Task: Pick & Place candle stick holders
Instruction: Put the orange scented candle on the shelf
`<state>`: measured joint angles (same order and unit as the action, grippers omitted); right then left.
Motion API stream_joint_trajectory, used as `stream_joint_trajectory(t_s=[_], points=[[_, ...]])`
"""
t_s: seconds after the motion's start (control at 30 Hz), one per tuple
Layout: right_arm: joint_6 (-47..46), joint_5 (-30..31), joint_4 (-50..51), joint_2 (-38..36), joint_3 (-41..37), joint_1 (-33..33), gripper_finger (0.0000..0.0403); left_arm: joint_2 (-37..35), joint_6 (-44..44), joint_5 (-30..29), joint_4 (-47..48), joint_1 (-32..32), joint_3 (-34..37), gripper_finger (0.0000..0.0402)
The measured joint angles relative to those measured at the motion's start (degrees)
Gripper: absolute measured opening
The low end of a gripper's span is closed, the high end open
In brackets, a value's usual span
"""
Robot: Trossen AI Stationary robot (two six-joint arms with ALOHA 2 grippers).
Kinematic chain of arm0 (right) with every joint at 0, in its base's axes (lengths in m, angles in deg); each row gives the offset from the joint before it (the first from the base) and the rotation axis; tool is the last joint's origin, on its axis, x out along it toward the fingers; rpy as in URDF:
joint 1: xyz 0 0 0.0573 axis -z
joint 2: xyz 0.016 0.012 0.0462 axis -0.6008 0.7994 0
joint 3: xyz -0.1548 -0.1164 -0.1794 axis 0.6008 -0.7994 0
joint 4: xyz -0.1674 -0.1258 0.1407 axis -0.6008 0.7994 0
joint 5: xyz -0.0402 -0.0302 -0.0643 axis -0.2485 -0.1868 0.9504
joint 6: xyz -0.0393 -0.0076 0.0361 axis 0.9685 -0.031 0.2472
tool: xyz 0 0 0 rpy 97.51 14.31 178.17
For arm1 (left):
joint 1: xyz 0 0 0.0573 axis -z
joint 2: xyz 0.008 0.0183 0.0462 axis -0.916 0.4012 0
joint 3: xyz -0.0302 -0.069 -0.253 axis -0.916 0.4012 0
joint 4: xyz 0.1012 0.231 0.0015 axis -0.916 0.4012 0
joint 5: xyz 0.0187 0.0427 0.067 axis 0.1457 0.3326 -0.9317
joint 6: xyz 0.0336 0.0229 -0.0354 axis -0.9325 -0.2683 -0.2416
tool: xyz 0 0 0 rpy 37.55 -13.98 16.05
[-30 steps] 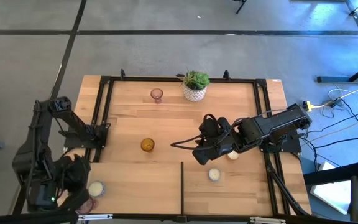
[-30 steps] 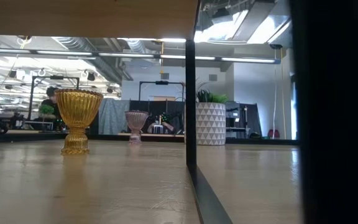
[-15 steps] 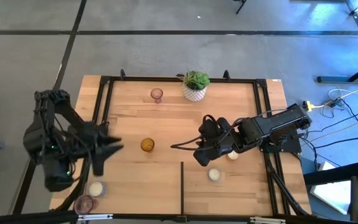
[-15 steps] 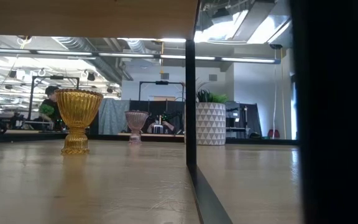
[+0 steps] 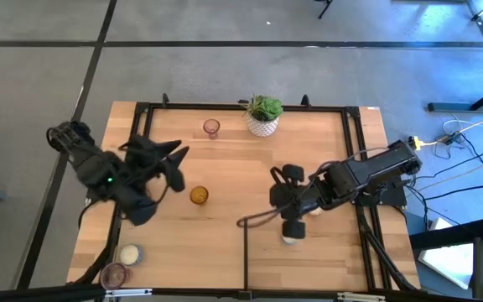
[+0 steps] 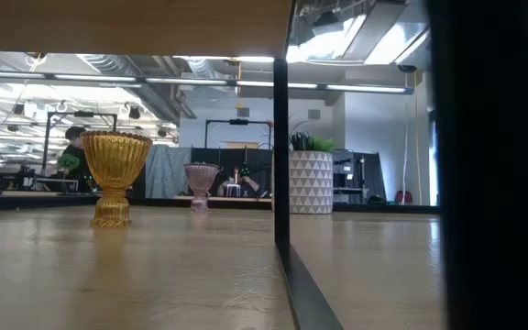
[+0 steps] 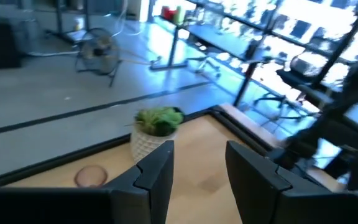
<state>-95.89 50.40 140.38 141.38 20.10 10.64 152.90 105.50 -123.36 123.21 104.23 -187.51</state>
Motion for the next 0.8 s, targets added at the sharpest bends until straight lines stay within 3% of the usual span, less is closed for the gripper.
stream_joint_trajectory(t_s=[0.27,0.6,0.8], points=[[10.01,1.15,1.19,-1.67,0.00,0.21,0.0131,2.60,-5.43,5.27,-5.19,-7.49,0.09,0.0141],[15.48,1.69,-0.89,-2.38,-0.18,2.98,0.0131,4.99,-11.92,10.55,-8.18,-10.44,0.09,0.0141],[15.33,1.07,-12.21,-7.11,-9.71,3.03,0.0131,4.93,-13.31,10.19,-8.17,-11.65,0.09,0.0141]])
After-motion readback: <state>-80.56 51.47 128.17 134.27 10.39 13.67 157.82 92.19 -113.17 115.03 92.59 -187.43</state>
